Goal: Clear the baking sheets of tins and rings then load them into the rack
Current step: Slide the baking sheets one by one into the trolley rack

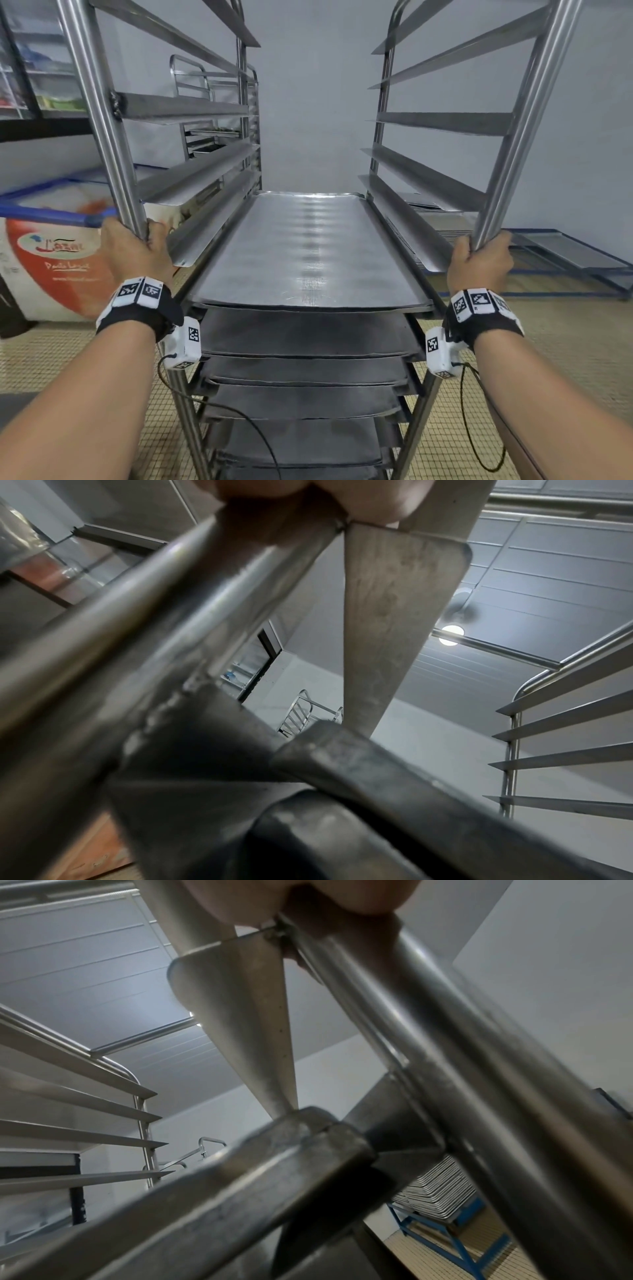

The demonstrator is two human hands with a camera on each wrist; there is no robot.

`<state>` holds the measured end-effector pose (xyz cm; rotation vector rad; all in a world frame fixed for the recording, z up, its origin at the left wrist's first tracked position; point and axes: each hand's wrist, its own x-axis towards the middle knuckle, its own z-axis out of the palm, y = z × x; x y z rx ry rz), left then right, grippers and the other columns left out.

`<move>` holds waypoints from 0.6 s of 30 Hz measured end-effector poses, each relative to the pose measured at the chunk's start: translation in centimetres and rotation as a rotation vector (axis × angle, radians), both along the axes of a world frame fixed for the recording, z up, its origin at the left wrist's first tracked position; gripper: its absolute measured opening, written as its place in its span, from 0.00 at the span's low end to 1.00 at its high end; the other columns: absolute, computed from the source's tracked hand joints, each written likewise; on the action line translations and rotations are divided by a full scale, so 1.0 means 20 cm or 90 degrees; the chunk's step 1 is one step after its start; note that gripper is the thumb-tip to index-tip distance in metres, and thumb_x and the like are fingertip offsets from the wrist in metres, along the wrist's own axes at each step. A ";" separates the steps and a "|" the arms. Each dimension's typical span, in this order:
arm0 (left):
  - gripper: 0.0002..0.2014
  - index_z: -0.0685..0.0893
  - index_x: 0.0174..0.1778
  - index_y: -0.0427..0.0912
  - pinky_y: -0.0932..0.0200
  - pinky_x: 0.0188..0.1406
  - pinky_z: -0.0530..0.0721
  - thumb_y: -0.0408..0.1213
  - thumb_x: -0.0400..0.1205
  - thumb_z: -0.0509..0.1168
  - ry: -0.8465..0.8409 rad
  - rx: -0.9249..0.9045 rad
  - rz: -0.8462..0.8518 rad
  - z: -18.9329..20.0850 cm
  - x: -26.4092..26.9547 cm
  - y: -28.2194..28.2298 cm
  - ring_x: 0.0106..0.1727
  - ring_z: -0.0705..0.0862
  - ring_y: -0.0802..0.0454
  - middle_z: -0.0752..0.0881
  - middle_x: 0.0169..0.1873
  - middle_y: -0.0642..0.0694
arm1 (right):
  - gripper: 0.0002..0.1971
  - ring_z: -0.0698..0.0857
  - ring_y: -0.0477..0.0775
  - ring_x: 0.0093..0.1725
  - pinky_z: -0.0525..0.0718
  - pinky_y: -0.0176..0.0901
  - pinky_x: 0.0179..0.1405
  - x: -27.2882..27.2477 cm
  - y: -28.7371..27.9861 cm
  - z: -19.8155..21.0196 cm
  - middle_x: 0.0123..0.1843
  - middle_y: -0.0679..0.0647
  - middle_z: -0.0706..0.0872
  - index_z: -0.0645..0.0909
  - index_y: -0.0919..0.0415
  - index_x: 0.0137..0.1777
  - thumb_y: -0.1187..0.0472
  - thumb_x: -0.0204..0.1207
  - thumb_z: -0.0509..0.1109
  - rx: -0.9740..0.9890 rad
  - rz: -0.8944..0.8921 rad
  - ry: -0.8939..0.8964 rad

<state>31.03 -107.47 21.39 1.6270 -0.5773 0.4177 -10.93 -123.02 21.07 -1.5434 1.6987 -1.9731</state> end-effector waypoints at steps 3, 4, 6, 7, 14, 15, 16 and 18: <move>0.18 0.76 0.60 0.27 0.40 0.52 0.77 0.39 0.83 0.63 0.000 0.001 0.001 0.00 0.03 -0.10 0.55 0.82 0.30 0.81 0.56 0.26 | 0.14 0.74 0.60 0.38 0.70 0.50 0.36 0.04 -0.10 -0.01 0.40 0.61 0.75 0.72 0.75 0.56 0.62 0.80 0.65 -0.029 -0.009 -0.003; 0.18 0.76 0.60 0.26 0.40 0.53 0.76 0.39 0.83 0.63 -0.003 -0.004 -0.003 0.01 0.04 -0.14 0.56 0.81 0.29 0.81 0.56 0.25 | 0.13 0.74 0.60 0.38 0.70 0.49 0.36 0.05 -0.14 -0.01 0.39 0.61 0.75 0.73 0.75 0.55 0.63 0.79 0.65 -0.038 -0.012 -0.003; 0.18 0.76 0.59 0.25 0.40 0.52 0.76 0.38 0.83 0.63 -0.007 -0.008 -0.012 0.01 0.06 -0.21 0.56 0.81 0.29 0.81 0.55 0.25 | 0.13 0.74 0.60 0.38 0.69 0.48 0.37 0.07 -0.22 -0.01 0.40 0.61 0.75 0.73 0.76 0.55 0.63 0.79 0.65 -0.037 -0.010 -0.003; 0.17 0.76 0.59 0.26 0.40 0.52 0.76 0.38 0.82 0.63 -0.007 -0.009 -0.016 0.01 0.07 -0.26 0.55 0.81 0.29 0.81 0.54 0.25 | 0.14 0.74 0.59 0.38 0.69 0.48 0.37 0.08 -0.27 -0.01 0.40 0.61 0.75 0.72 0.76 0.56 0.63 0.80 0.65 -0.032 -0.010 -0.003; 0.16 0.76 0.57 0.30 0.39 0.47 0.80 0.41 0.82 0.63 -0.011 -0.016 -0.022 -0.01 0.13 -0.57 0.50 0.82 0.30 0.81 0.52 0.28 | 0.12 0.75 0.60 0.36 0.74 0.51 0.36 0.12 -0.57 -0.01 0.39 0.60 0.74 0.73 0.74 0.55 0.63 0.80 0.64 -0.041 -0.018 0.001; 0.16 0.76 0.57 0.30 0.39 0.47 0.80 0.41 0.82 0.63 -0.005 -0.010 -0.022 0.00 0.13 -0.61 0.50 0.82 0.30 0.81 0.52 0.28 | 0.12 0.74 0.59 0.37 0.73 0.50 0.35 0.12 -0.61 -0.01 0.39 0.60 0.74 0.73 0.74 0.55 0.63 0.80 0.65 -0.046 -0.017 0.001; 0.16 0.76 0.57 0.30 0.39 0.47 0.80 0.41 0.82 0.64 -0.004 -0.006 -0.023 0.00 0.14 -0.65 0.50 0.83 0.30 0.81 0.52 0.28 | 0.12 0.74 0.59 0.37 0.71 0.48 0.36 0.13 -0.65 -0.01 0.39 0.60 0.74 0.73 0.74 0.55 0.64 0.80 0.65 -0.050 -0.017 -0.001; 0.17 0.76 0.57 0.30 0.38 0.49 0.81 0.42 0.82 0.64 -0.004 0.001 -0.025 0.00 0.16 -0.74 0.51 0.83 0.30 0.82 0.53 0.28 | 0.11 0.74 0.59 0.36 0.69 0.47 0.35 0.15 -0.73 -0.01 0.38 0.60 0.75 0.73 0.74 0.54 0.64 0.80 0.65 -0.053 -0.011 -0.004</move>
